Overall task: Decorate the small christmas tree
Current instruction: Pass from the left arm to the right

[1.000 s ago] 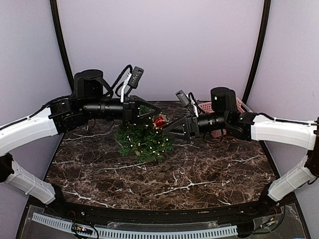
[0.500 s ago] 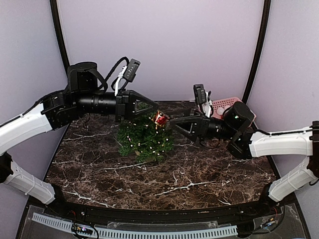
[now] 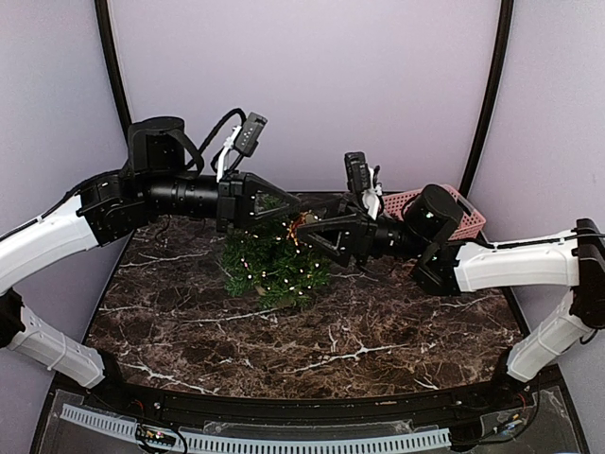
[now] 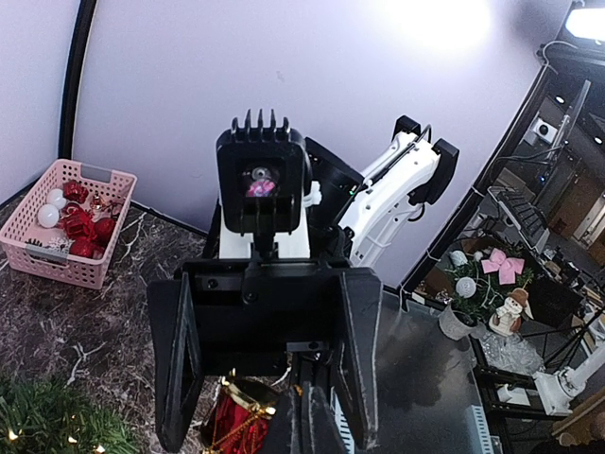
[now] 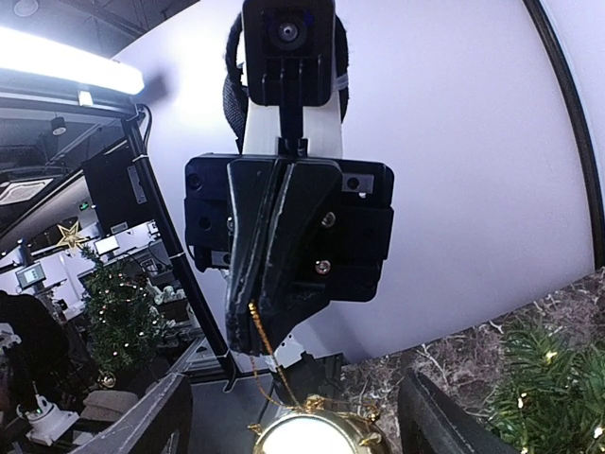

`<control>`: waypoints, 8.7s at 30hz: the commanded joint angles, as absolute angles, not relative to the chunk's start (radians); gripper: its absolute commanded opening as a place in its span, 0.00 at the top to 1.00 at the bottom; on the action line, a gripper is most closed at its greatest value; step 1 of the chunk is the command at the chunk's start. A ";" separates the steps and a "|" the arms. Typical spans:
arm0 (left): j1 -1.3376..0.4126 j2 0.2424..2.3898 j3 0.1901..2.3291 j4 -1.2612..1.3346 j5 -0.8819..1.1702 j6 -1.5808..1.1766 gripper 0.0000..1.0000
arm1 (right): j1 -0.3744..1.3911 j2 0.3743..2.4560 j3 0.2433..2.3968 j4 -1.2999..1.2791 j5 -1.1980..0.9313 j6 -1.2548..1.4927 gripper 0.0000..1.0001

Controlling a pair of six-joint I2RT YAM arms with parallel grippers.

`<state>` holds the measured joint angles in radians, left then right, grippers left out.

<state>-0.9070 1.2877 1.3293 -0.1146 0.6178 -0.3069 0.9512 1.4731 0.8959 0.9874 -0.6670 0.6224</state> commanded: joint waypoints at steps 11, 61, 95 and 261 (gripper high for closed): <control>-0.910 1.259 1.364 -0.106 0.612 -0.330 1.00 | 0.979 1.487 0.914 1.016 -0.663 0.591 0.44; -0.883 1.208 1.313 -0.048 0.668 -0.398 1.00 | 1.021 1.457 0.821 1.093 -0.510 0.625 0.13; -0.881 1.193 1.289 -0.022 0.629 -0.408 1.00 | 1.115 1.430 0.855 1.007 -0.202 0.589 0.32; -0.745 1.026 1.134 -0.120 0.499 -0.381 0.24 | 1.241 1.255 0.905 0.530 0.021 0.076 0.64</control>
